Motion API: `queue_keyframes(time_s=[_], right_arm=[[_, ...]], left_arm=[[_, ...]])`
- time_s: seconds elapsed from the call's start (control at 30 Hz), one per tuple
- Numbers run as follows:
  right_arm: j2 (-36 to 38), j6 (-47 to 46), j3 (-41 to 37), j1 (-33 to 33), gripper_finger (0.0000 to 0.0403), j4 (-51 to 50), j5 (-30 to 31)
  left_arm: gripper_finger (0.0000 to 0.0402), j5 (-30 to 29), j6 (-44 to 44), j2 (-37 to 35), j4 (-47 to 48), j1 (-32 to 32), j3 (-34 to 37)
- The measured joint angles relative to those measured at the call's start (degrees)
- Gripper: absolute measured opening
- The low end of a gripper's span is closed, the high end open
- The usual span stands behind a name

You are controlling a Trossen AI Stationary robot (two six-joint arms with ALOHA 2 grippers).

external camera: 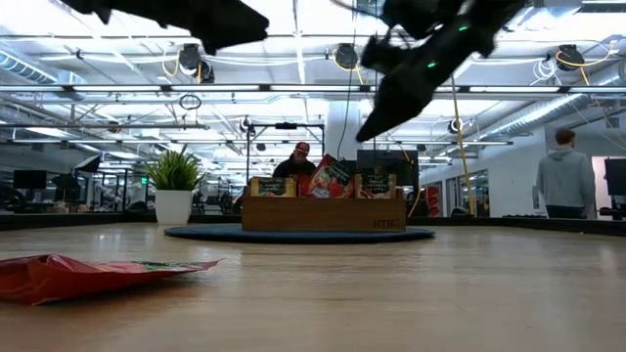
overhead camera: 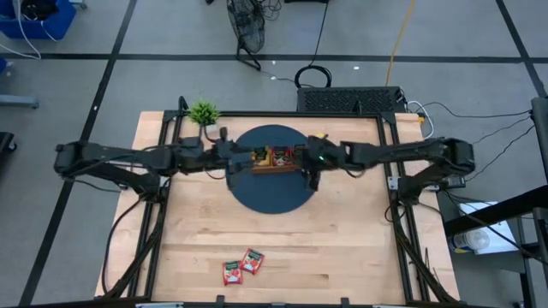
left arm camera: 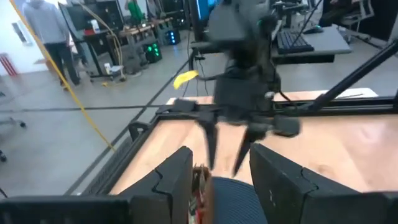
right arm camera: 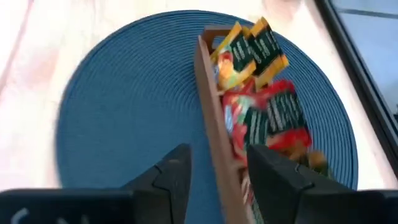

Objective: Pick & Place Tea
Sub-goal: Put the red tea bag into the middle section of the wooden organizer

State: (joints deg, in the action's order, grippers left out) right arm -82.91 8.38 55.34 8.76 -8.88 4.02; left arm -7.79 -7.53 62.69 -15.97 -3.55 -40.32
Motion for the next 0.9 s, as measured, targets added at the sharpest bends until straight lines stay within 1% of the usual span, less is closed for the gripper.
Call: queue_keyframes(time_s=[0.13,0.27,0.47,0.57,0.67,0.73,0.77,0.8,0.9], right_arm=[[-6.6,3.9,5.6,4.0,0.0139,-2.5,-4.0],[-11.7,6.2,8.0,6.3,0.0128,-3.5,-4.2],[-12.7,7.4,8.7,6.5,0.0119,-2.6,-4.5],[-12.6,6.2,8.7,6.5,0.0109,-2.7,-7.1],[-12.8,5.9,8.7,6.2,0.0079,-2.3,-10.9],[-13.4,6.8,8.7,5.7,0.0041,-1.3,-11.6],[-13.5,7.6,8.7,5.3,0.0021,-1.3,-11.3],[-13.5,8.3,8.8,4.8,0.0011,-1.5,-10.0],[-13.5,9.1,12.7,3.4,0.0002,-6.5,-4.9]], left_arm=[[0.0164,0.0,2.3,-4.2,1.9,0.7,0.0],[0.0163,0.0,3.6,-6.3,1.8,0.7,0.0],[0.0163,0.0,3.4,-6.9,0.7,0.7,0.0],[0.0163,0.0,3.4,-6.8,0.9,0.7,0.0],[0.0163,0.0,3.4,-6.8,0.8,0.7,0.0],[0.0163,0.0,3.4,-6.8,0.8,0.7,0.0],[0.0163,0.0,3.3,-6.8,0.8,0.7,0.0],[0.0163,0.0,3.4,-6.8,0.8,0.7,0.0],[0.0163,0.0,3.3,-6.8,0.8,0.7,0.0]])
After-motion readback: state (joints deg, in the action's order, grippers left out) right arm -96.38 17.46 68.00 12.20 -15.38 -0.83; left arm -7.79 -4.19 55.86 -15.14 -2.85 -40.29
